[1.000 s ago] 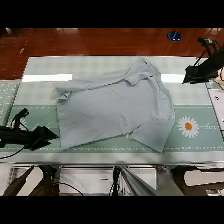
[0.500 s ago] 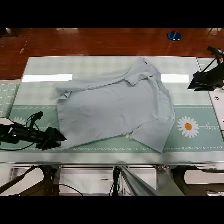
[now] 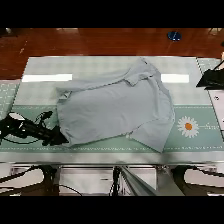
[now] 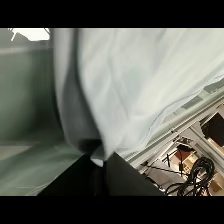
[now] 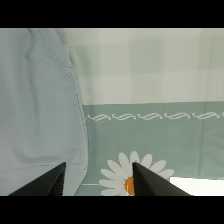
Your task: Fold the shirts.
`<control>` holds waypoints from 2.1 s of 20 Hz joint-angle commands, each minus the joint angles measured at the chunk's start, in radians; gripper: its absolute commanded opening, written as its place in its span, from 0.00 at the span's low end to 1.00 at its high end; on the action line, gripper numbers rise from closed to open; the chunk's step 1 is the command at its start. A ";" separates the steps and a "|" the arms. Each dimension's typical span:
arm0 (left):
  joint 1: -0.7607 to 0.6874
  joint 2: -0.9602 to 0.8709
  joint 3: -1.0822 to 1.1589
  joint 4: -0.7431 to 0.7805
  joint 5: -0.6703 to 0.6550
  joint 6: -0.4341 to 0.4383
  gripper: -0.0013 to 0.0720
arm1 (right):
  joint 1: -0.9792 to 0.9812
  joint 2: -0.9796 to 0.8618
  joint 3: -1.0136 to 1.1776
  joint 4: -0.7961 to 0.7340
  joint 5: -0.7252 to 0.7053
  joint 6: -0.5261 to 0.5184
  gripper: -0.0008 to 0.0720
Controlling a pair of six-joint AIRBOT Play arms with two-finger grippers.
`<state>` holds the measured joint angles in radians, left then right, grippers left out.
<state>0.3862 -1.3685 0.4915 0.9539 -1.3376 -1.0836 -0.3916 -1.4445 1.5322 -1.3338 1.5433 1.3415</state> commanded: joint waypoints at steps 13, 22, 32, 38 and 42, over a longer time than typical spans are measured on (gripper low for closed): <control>-0.013 -0.016 0.047 -0.050 0.050 0.100 0.05 | -0.257 -0.039 -0.557 0.359 -0.204 -0.158 0.73; -0.013 -0.015 0.050 -0.058 0.033 0.104 0.05 | 0.007 -0.180 -0.565 0.318 -0.233 -0.103 0.63; 0.026 0.322 0.480 -0.501 -0.129 0.156 0.05 | 0.017 0.274 -0.380 0.634 -0.173 -0.180 0.05; 0.098 0.745 1.055 -0.479 0.021 0.155 0.05 | 0.012 0.717 0.137 0.550 -0.461 -0.117 0.04; 0.154 0.916 1.267 -0.210 0.179 0.045 0.05 | 0.013 0.787 0.491 0.182 -0.418 0.119 0.04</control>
<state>0.5045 -0.5812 1.5906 0.5739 -1.2781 -0.9676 -0.3786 -0.7345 1.7893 -0.9165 1.1412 1.3106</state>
